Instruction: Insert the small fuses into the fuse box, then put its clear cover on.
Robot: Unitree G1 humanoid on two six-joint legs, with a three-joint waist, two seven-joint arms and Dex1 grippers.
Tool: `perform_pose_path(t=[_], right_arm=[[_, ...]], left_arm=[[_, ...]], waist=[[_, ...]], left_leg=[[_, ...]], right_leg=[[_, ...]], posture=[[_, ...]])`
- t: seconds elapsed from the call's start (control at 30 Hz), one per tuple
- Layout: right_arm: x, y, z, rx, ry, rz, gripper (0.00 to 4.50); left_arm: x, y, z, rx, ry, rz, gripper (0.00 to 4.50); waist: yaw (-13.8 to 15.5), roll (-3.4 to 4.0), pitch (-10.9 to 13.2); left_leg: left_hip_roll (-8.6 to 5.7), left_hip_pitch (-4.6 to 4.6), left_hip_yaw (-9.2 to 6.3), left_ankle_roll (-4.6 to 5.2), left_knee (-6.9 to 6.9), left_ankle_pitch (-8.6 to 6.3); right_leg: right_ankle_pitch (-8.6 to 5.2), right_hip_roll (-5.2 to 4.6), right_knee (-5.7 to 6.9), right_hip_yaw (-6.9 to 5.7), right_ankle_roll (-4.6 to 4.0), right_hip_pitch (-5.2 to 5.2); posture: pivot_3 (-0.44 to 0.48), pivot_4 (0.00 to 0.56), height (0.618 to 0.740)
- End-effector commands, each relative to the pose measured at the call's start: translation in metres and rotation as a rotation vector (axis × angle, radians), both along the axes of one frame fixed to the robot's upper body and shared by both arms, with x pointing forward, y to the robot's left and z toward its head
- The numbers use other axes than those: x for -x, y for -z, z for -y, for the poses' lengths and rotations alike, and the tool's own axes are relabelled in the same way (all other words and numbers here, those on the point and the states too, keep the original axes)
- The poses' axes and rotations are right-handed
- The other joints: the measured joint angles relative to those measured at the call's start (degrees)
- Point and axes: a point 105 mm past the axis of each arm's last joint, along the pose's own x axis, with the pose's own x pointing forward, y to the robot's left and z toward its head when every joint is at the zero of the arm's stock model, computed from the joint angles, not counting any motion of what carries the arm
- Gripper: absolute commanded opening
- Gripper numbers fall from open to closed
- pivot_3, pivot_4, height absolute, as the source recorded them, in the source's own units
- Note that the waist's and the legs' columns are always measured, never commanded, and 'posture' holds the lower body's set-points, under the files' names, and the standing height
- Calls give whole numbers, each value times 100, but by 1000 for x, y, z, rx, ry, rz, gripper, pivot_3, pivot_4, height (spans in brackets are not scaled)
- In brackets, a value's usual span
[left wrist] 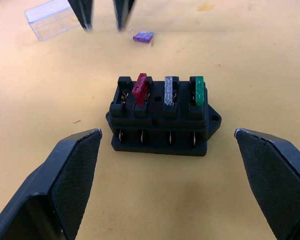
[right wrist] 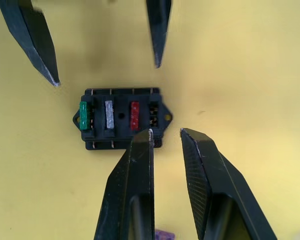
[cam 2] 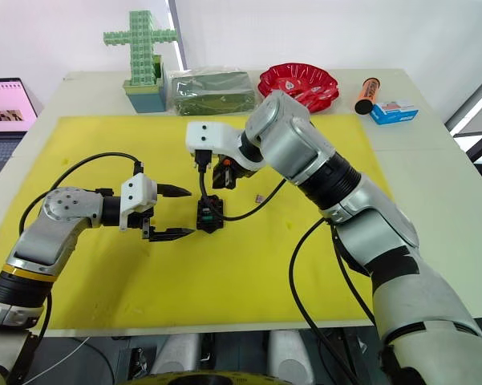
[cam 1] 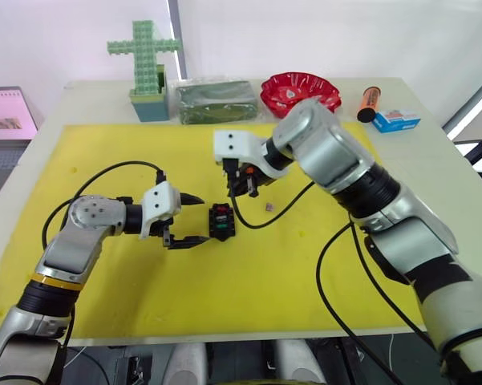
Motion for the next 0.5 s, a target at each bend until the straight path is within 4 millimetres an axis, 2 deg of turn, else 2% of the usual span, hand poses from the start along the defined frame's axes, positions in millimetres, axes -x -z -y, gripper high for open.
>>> perform_pose_path(t=[0.03, 0.13, 0.27, 0.37, 0.4, 0.5], right_arm=[[9, -24, -5, -219, -49, 78, 971], [18, -19, -1, -296, -121, 112, 971], [14, -8, 7, -377, -65, 95, 971], [13, 6, 12, -415, -39, 67, 363], [14, 10, 12, -433, -35, 53, 22], [9, 13, 9, -475, -2, 48, 22]], left_arm=[[-3, -11, -2, 9, -1, 40, 4500], [-4, -12, -5, 1, 1, 37, 4500], [-4, -14, -6, -6, 6, 35, 4500], [-5, -17, -7, -8, 1, 39, 4500], [-6, -16, -8, -15, -4, 41, 4500], [-6, -19, -11, -14, -14, 44, 4500]], waist=[[2, -1, -1], [15, -1, 0], [9, -2, 0], [8, -2, 0], [11, -2, 0], [2, -2, 0]], left_leg=[[1, 0, -2, 0, -1, 0], [-1, 0, 0, 0, 0, 0], [-1, 0, 0, 0, 2, 0], [-1, 0, 0, 0, 1, 0], [-1, 0, -1, 0, 1, 0], [-1, 0, 0, 0, 1, 0]], right_leg=[[0, 1, -1, -1, 0, 1], [0, -2, -2, -1, 0, 3], [0, -2, -1, -1, 1, 4], [0, -2, -1, -1, 0, 3], [0, -1, -2, -1, 0, 3], [0, -2, -1, 0, 0, 3]], posture=[[0, 150, 740], [0, 150, 740], [0, 150, 740], [0, 150, 740], [0, 150, 740], [0, 150, 740]])
